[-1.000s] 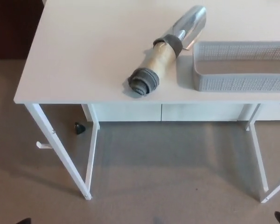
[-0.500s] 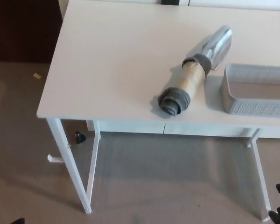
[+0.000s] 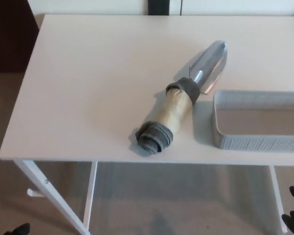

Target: The robot walks towards a desk on which a shovel is kept on the left hand side and a container is kept on the right hand side. The robot picks up the shovel using its left hand and places it in the container.

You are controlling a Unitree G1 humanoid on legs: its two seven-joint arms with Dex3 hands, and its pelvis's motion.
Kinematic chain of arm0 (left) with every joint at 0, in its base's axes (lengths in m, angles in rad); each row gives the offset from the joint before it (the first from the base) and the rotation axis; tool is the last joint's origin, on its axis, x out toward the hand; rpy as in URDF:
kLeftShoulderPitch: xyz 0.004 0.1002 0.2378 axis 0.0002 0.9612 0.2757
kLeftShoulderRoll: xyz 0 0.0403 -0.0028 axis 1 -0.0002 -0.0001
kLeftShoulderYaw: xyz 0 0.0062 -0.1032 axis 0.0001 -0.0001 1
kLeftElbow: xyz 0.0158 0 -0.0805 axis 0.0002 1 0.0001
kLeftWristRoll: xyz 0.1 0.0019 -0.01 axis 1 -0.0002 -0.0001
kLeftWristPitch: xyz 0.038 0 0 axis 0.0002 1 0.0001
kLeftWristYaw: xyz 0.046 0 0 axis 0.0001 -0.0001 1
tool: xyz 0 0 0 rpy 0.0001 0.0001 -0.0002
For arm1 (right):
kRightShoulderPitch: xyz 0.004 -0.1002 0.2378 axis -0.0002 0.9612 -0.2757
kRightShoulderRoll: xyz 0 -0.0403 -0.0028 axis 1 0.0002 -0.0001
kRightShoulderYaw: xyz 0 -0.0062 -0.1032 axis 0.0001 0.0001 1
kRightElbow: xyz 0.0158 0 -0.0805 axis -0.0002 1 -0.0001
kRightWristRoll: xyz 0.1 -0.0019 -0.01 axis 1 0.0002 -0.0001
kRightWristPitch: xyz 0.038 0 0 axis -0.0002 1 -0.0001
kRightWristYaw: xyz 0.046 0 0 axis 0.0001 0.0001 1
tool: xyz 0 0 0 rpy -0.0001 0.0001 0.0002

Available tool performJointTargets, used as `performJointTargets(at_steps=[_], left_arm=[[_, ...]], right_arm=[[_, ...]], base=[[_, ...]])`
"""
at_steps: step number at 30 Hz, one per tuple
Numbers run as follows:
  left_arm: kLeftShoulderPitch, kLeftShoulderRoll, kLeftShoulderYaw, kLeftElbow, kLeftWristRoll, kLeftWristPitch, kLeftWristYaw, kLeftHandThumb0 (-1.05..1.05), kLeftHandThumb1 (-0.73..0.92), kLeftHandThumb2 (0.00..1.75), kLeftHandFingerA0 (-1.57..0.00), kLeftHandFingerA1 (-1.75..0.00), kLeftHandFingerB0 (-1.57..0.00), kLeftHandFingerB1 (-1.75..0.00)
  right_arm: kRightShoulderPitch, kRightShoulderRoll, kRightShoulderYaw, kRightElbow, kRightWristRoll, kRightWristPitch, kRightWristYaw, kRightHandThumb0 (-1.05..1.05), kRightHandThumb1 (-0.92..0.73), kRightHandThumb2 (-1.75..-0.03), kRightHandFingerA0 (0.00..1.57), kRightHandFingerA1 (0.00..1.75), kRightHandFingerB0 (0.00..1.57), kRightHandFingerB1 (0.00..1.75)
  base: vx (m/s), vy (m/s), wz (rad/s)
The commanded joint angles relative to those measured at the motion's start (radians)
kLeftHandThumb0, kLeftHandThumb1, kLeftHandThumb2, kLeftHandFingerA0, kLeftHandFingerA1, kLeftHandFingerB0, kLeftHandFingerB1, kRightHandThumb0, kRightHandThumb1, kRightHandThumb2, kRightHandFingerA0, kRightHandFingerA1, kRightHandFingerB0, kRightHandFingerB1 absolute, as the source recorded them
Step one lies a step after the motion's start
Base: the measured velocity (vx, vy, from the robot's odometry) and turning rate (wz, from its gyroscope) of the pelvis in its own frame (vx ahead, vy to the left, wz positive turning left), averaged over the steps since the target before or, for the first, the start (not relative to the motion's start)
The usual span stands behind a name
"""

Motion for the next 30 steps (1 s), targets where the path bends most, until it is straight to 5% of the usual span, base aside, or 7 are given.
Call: performJointTargets(at_steps=[1,14,15,18,21,22,30], left_arm=[[-0.006,0.017,0.012,0.012,-0.006,-0.031,0.004,-0.18,0.56,0.59,-0.27,-0.34,-0.24,-0.31],[0.045,-0.004,0.011,-0.038,-0.016,-0.038,-0.029,-0.14,0.55,0.58,-0.29,-0.35,-0.27,-0.31],[0.072,-0.016,-0.003,-0.068,-0.009,-0.041,-0.037,-0.09,0.38,0.83,-0.21,-0.51,-0.16,-0.48],[0.127,-0.031,-0.039,-0.134,0.004,-0.04,-0.057,-0.16,0.55,0.58,-0.29,-0.35,-0.26,-0.31],[0.202,-0.031,-0.082,-0.207,0.032,-0.057,-0.062,-0.17,0.55,0.58,-0.3,-0.35,-0.27,-0.32],[0.233,-0.037,-0.101,-0.239,0.044,-0.069,-0.06,-0.11,0.38,0.83,-0.23,-0.52,-0.16,-0.47],[0.357,-0.03,-0.207,-0.389,0.078,-0.054,-0.061,-0.22,0.54,0.6,-0.29,-0.36,-0.25,-0.33]], right_arm=[[-0.019,-0.004,0.007,-0.004,-0.009,0.006,-0.005,-0.46,-0.6,-0.57,0.36,0.4,0.32,0.37],[-0.043,-0.001,0.03,0.049,-0.013,-0.013,0.012,-0.48,-0.6,-0.57,0.35,0.4,0.3,0.37],[-0.036,0.0,0.031,0.047,-0.01,-0.013,0.015,-0.47,-0.59,-0.58,0.35,0.4,0.31,0.38],[-0.007,0.01,0.032,0.01,0.0,-0.001,0.022,-0.48,-0.58,-0.59,0.35,0.42,0.31,0.39],[0.05,0.021,0.049,-0.061,-0.007,0.032,0.025,-0.47,-0.6,-0.58,0.36,0.4,0.32,0.37],[0.079,0.009,0.067,-0.093,-0.02,0.029,0.045,-0.43,-0.6,-0.57,0.34,0.4,0.3,0.37],[0.262,-0.019,0.1,-0.366,0.016,0.159,0.113,-0.39,-0.61,-0.57,0.36,0.45,0.27,0.38]], base=[[0.04,0.039,-0.14],[0.08,0.028,0.07],[0.08,-0.091,0.03],[0.08,-0.089,0.0],[0.04,-0.055,0.03],[0.0,0.0,0.0],[0.0,0.0,0.0]])
